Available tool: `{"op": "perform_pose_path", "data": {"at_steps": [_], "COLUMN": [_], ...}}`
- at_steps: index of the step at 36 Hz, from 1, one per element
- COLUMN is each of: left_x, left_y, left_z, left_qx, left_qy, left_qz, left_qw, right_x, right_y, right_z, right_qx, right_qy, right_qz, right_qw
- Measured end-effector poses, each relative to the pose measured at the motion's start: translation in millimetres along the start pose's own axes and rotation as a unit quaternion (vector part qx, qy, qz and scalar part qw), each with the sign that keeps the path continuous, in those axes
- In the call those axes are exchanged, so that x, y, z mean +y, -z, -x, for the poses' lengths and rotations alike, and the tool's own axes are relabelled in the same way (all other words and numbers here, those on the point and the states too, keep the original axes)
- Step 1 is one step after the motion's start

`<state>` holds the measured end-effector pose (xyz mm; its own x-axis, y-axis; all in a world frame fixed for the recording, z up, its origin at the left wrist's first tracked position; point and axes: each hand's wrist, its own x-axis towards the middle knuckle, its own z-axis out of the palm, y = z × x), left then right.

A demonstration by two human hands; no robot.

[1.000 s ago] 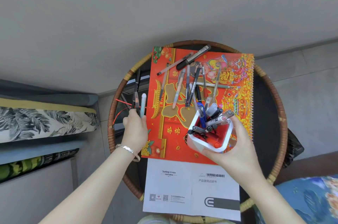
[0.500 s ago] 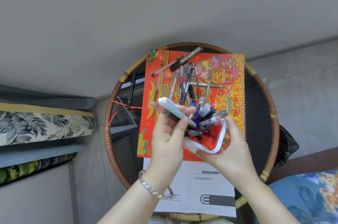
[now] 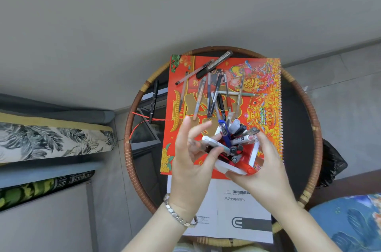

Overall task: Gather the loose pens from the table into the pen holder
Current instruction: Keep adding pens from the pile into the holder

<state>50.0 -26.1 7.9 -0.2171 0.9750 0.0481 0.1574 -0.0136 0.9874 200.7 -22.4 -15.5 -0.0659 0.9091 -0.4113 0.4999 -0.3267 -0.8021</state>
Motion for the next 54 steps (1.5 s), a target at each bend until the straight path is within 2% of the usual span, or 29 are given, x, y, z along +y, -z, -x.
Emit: {"op": "perform_pose_path", "data": {"at_steps": [3,5,9,11,14,17,21,24,27,32,35,40,44,49,54], "left_x": [-5,-8,-14,-15,-18,-21,-27,-53,-84,-129,-140,-134,-93,-18,13], "left_y": [0,1,4,5,6,11,25,40,55,73,76,73,64,56,41], "left_z": [2,2,4,7,10,5,-23,-57,-92,-122,-121,-117,-106,-84,-60], "left_qx": [0.013,0.0,-0.029,-0.065,-0.145,-0.169,-0.061,0.021,0.089,0.088,0.062,0.04,0.022,-0.017,-0.06], "left_qy": [-0.012,-0.016,-0.074,-0.05,0.029,0.068,0.094,0.156,0.22,0.294,0.327,0.333,0.318,0.246,0.21], "left_qz": [-0.013,-0.058,-0.141,-0.146,-0.125,-0.081,-0.031,-0.121,-0.234,-0.362,-0.377,-0.341,-0.205,-0.068,-0.018], "left_qw": [1.0,0.998,0.987,0.986,0.981,0.98,0.993,0.98,0.943,0.88,0.864,0.878,0.926,0.967,0.976], "right_x": [0,1,-1,-3,-4,-8,-30,-30,-30,-31,-34,-28,-23,-20,-17], "right_y": [-2,-3,-6,-8,-12,-13,-10,-10,-10,-9,-10,-11,-9,-6,-4], "right_z": [0,0,-2,-2,-5,-9,-14,-19,-25,-34,-37,-39,-38,-34,-26], "right_qx": [0.0,-0.002,0.009,0.018,0.027,0.029,0.021,0.02,0.025,0.032,0.034,0.029,0.016,0.008,0.012], "right_qy": [-0.001,-0.005,-0.005,-0.006,-0.009,-0.006,-0.01,-0.019,-0.015,-0.01,-0.012,-0.026,-0.046,-0.051,-0.067], "right_qz": [0.014,0.017,0.022,0.021,0.025,0.01,-0.091,-0.085,-0.077,-0.056,-0.045,-0.012,-0.006,-0.011,-0.015], "right_qw": [1.0,1.0,1.0,1.0,0.999,1.0,0.996,0.996,0.997,0.998,0.998,0.999,0.999,0.999,0.998]}}
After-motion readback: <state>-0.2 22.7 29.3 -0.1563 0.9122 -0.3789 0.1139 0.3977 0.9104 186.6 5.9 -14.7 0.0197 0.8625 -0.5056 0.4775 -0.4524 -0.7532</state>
